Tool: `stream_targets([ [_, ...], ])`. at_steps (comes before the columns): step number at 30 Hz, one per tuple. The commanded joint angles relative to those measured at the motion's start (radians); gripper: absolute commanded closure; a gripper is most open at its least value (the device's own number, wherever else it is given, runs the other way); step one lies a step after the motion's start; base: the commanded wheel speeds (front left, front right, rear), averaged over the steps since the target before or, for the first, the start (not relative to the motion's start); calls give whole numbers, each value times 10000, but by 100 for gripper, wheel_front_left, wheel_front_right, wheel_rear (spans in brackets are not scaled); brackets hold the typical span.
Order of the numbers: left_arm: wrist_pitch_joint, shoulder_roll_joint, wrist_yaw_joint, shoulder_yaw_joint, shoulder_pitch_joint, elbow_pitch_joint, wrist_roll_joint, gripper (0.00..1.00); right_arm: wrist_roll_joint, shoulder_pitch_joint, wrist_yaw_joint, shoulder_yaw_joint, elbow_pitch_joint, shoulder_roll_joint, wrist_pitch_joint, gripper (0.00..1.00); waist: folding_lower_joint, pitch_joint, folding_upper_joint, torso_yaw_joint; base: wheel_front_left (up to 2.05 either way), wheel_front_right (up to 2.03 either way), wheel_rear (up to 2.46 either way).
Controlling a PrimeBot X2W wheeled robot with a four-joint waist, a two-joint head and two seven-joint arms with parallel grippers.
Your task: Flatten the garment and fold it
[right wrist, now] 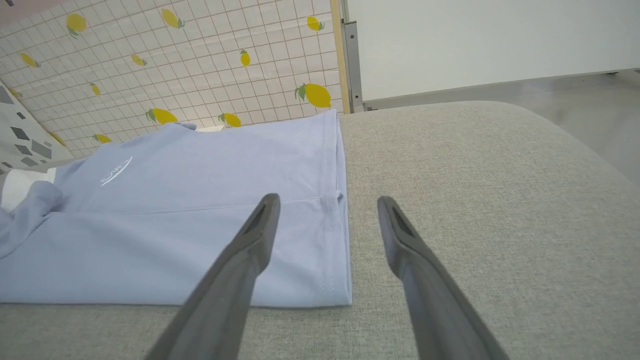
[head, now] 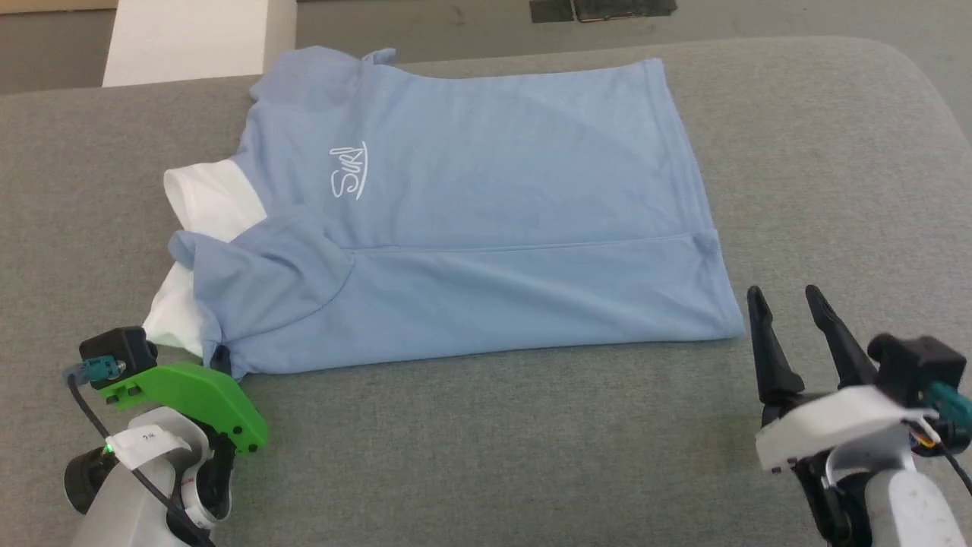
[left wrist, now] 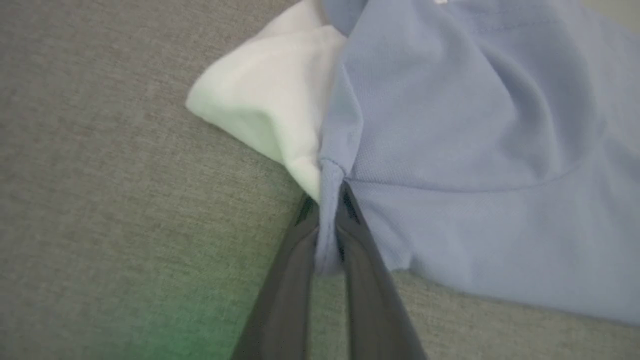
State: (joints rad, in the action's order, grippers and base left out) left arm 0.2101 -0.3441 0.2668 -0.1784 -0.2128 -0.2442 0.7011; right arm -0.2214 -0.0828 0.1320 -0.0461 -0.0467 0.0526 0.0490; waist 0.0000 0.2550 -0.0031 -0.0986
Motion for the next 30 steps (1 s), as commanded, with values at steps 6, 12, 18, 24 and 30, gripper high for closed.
stream_targets([
  [6,-156,102,-243,-320,-80,30,-157,100,-334,-1136,-13,-659,-1197,-23,-2335,0,0,174,31,349,0,0,0],
  [12,-419,156,-514,-542,-315,-9,-275,100,324,-2055,-13,-852,-2162,-23,-5405,0,0,355,31,643,0,0,0],
  [18,-776,251,-687,-723,-444,-119,-408,100,740,-2180,-13,-851,-2022,-23,-7760,99,0,410,31,821,0,0,0],
  [24,-1721,104,-644,-655,-471,-135,-823,100,585,-1931,-13,-804,-832,-24,-7258,100,0,119,31,910,0,0,0],
  [30,-2203,-231,-252,-538,258,425,-1194,100,335,-1157,-13,-778,230,-24,-5969,100,0,-459,31,924,0,0,0],
])
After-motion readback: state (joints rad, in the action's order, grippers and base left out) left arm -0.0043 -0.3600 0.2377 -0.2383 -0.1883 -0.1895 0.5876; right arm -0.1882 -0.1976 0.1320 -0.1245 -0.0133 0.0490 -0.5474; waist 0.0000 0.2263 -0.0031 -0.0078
